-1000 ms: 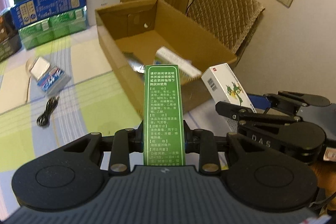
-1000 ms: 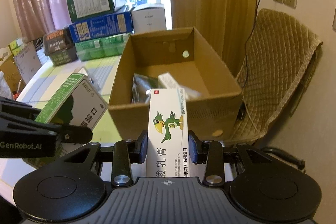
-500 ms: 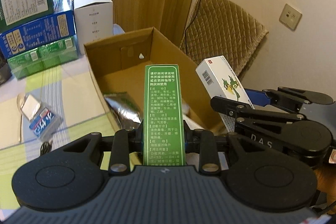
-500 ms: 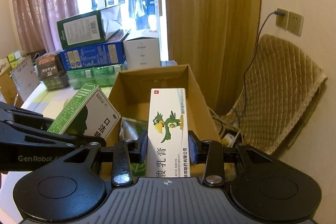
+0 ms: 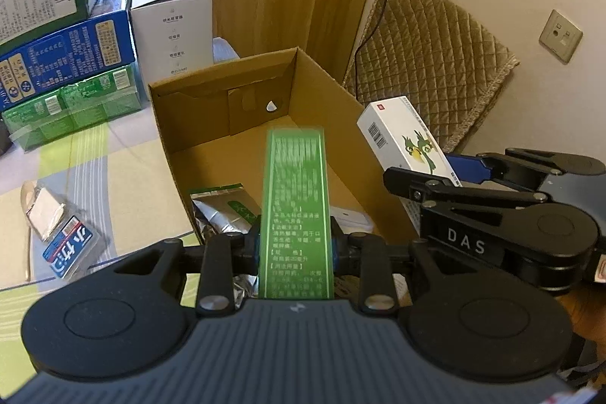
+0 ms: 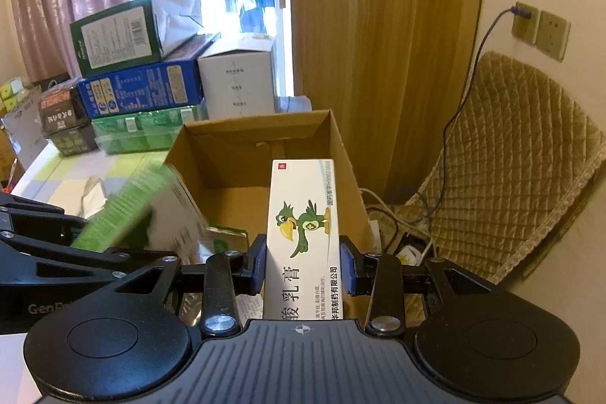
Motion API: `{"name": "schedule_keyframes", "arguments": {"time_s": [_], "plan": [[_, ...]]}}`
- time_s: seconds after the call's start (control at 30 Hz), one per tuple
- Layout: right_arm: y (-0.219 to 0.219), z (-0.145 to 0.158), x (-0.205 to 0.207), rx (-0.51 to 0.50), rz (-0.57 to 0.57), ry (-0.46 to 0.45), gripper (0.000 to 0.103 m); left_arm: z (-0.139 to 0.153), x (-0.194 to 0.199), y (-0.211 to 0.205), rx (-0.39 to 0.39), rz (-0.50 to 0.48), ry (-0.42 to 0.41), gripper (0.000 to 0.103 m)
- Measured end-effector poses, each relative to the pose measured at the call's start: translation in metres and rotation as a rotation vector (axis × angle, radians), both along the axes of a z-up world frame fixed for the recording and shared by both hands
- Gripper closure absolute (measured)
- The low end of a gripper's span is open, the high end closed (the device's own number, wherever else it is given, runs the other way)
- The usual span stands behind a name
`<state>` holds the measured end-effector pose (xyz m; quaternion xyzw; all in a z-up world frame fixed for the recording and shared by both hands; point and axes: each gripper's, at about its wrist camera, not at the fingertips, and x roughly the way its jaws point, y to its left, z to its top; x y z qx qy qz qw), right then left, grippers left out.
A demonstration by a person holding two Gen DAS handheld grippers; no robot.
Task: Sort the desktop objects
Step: 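Lower both boxes into the cardboard box and open both tools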
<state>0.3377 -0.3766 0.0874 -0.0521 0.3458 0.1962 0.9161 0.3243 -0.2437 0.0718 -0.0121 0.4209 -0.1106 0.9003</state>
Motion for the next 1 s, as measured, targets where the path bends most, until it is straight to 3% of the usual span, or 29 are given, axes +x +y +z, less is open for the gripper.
{"name": "schedule_keyframes", "arguments": {"time_s": [0.07, 0.57, 0.6, 0.7, 1.0], "plan": [[0.000, -0.004, 0.004, 0.001, -0.004, 0.010, 0.068, -0.004, 0.004, 0.000, 0.025, 0.009, -0.004, 0.063], [0.004, -0.006, 0.009, 0.040, 0.012, 0.022, 0.067, 0.002, -0.021, 0.031, -0.001, 0.083, -0.039, 0.055], [0.004, -0.005, 0.010, 0.058, 0.022, 0.020, 0.066, 0.002, -0.023, 0.032, 0.001, 0.087, -0.039, 0.053], [0.003, 0.000, 0.007, 0.072, 0.011, 0.005, 0.050, 0.001, -0.028, 0.035, 0.000, 0.097, -0.039, 0.045], [-0.009, 0.006, -0.021, 0.083, -0.023, 0.021, 0.038, 0.004, -0.055, 0.049, -0.002, 0.130, -0.044, 0.029]]}}
